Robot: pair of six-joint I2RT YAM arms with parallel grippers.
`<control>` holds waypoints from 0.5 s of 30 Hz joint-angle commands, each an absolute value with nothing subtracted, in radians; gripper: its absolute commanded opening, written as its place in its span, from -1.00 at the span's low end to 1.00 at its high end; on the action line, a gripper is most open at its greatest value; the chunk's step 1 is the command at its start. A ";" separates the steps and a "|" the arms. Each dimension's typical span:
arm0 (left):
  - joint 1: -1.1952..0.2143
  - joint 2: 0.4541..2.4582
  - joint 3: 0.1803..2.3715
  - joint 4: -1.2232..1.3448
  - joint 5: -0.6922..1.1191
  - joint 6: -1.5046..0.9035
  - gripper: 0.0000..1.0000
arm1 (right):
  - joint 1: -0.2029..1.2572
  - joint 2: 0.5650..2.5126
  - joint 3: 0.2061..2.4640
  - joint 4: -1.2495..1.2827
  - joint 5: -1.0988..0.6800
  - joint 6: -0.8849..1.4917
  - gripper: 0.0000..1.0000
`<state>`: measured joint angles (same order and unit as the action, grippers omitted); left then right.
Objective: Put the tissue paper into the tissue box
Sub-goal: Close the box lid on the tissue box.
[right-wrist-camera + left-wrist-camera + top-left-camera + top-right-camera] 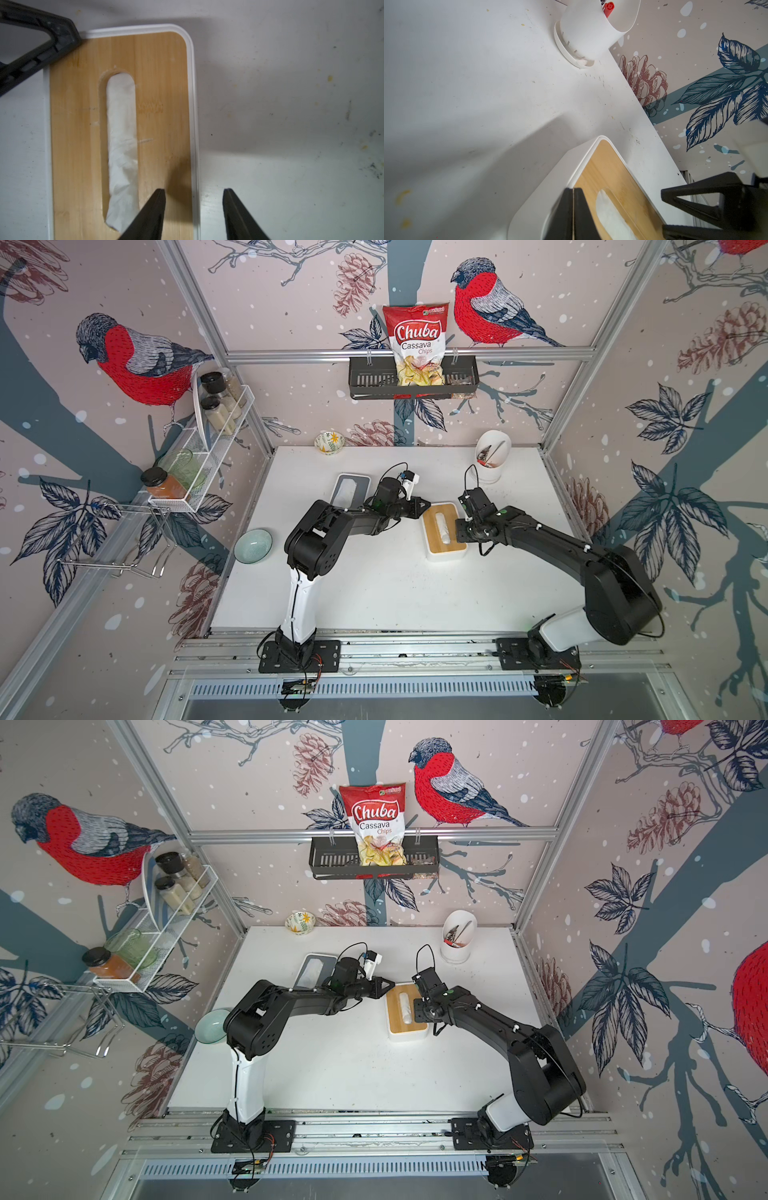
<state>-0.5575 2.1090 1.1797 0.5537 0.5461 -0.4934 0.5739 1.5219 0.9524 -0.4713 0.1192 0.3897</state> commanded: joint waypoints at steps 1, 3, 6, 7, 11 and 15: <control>-0.560 2.146 1.197 0.423 0.489 -0.459 -0.79 | 0.572 1.563 0.946 -0.422 0.103 0.387 -0.12; -0.560 2.159 1.208 0.405 0.479 -0.460 -0.79 | 0.571 1.592 0.939 -0.401 0.108 0.387 -0.18; -0.559 2.173 1.219 0.386 0.464 -0.453 -0.79 | 0.568 1.623 0.925 -0.367 0.099 0.391 -0.27; -0.559 2.176 1.222 0.385 0.463 -0.453 -0.79 | 0.568 1.630 0.921 -0.357 0.096 0.391 -0.29; -0.556 2.166 1.217 0.394 0.451 -0.450 -0.81 | 0.566 1.648 0.929 -0.330 0.090 0.386 -0.30; -0.555 2.090 1.140 0.479 0.401 -0.446 -0.81 | 0.562 1.659 0.969 -0.327 0.096 0.363 -0.31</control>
